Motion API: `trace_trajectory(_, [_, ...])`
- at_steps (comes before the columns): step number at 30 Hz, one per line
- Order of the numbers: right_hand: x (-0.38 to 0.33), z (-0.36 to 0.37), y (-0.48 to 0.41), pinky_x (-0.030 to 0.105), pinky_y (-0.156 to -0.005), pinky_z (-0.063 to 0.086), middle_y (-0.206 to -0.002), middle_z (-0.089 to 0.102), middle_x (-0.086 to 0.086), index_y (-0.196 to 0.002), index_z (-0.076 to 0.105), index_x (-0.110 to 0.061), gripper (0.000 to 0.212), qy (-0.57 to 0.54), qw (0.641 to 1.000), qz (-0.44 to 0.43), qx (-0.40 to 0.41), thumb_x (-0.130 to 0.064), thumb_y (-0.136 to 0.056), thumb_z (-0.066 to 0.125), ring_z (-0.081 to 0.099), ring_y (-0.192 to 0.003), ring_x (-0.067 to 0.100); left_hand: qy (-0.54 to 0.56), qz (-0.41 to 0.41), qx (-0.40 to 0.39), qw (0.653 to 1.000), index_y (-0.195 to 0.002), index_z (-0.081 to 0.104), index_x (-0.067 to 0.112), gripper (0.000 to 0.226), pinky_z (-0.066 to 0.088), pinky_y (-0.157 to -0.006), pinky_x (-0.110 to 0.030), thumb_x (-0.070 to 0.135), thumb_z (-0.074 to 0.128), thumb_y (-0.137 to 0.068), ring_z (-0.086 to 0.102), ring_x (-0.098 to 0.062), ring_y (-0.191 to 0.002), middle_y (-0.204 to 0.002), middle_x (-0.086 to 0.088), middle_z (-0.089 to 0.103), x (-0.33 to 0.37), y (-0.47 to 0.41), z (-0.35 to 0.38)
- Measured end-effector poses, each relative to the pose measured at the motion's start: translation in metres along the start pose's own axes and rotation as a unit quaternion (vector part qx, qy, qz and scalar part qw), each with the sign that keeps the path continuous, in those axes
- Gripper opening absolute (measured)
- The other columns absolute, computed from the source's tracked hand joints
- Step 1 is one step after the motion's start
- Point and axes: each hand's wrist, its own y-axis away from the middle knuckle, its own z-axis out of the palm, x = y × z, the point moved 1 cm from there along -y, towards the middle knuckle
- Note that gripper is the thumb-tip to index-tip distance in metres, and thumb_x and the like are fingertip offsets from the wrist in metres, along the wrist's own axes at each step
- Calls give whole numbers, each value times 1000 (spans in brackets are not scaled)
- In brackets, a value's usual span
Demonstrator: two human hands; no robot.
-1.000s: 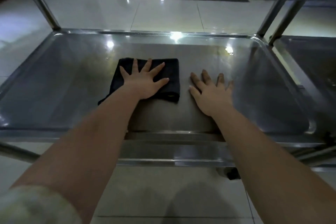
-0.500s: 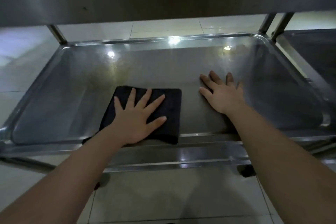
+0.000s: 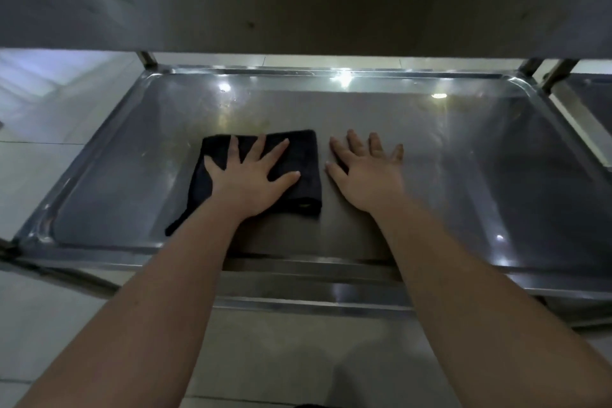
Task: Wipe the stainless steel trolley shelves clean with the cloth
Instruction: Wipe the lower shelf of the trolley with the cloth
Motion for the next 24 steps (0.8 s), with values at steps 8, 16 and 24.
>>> trace_trajectory(8, [3,2,-7,64,-115,-2,-164,0,-11,-153,6,-47,59,-8,1000,18,2,-65,-97,17,-2,-151,25,5,11,16,1000,-149,1,57,71,-4,-109,-72,81,22,-86,-14,-31,-150,-164,12,-7,5,-97,-16])
trace_trajectory(16, [4,1,-5,63,-114,-3,-164,1,-11,-153,7,-47,59,-3,1000,21,0,-64,-97,18,-2,-151,26,-28,56,-23,998,-142,-18,62,76,-6,-110,-72,88,-1,-72,-17,-32,-149,-161,16,-20,-19,40,8])
trace_trajectory(24, [-1,3,-6,65,-114,-4,-165,-4,-8,-154,2,-45,60,15,1000,14,-7,-63,-98,14,-6,-151,29,-30,30,8,999,-145,-9,60,71,-2,-108,-76,82,18,-84,-15,-33,-149,-163,13,-14,-22,-6,1])
